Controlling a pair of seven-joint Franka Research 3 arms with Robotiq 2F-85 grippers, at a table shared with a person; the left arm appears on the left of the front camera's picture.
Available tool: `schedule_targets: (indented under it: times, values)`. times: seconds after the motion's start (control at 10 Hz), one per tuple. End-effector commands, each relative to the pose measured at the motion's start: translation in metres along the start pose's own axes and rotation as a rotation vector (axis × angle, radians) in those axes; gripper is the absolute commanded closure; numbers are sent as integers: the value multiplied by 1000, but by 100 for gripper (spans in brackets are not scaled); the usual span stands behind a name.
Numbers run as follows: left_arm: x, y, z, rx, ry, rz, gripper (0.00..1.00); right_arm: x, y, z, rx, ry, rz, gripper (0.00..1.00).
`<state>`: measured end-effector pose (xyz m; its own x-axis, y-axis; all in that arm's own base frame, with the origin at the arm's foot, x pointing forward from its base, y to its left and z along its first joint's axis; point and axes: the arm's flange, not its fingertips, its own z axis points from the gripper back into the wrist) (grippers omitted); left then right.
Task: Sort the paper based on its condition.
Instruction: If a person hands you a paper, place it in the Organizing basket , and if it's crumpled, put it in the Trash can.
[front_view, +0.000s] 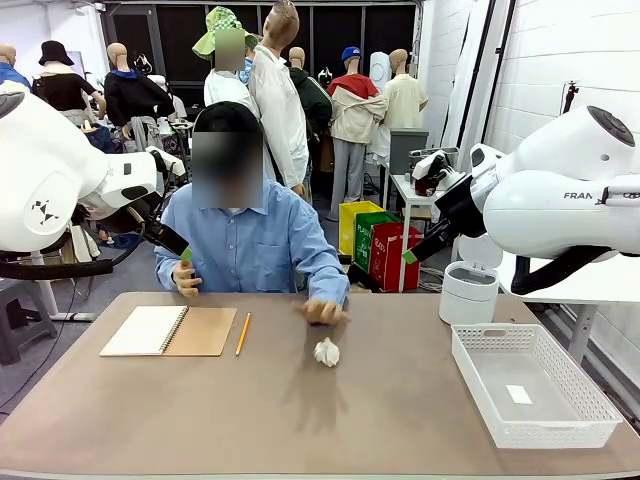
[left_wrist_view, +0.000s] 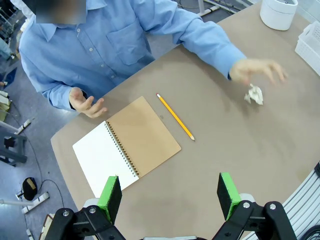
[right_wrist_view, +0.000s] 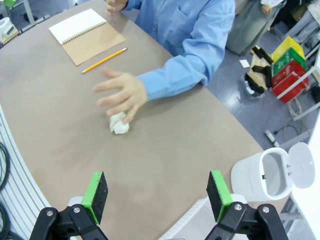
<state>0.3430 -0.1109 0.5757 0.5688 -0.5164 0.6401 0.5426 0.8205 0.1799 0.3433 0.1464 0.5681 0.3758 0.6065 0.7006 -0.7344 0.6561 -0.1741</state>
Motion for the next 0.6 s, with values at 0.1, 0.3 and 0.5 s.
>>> schedule_targets:
  times: [0.1,0.3,0.5]
  values:
    - [0,0,1,2,-3,0,0,0,0,0,-2,4,8,0]
    - [0,0,1,2,-3,0,0,0,0,0,-2,4,8,0]
    - [0,0,1,2,-3,0,0,0,0,0,0,0,0,0]
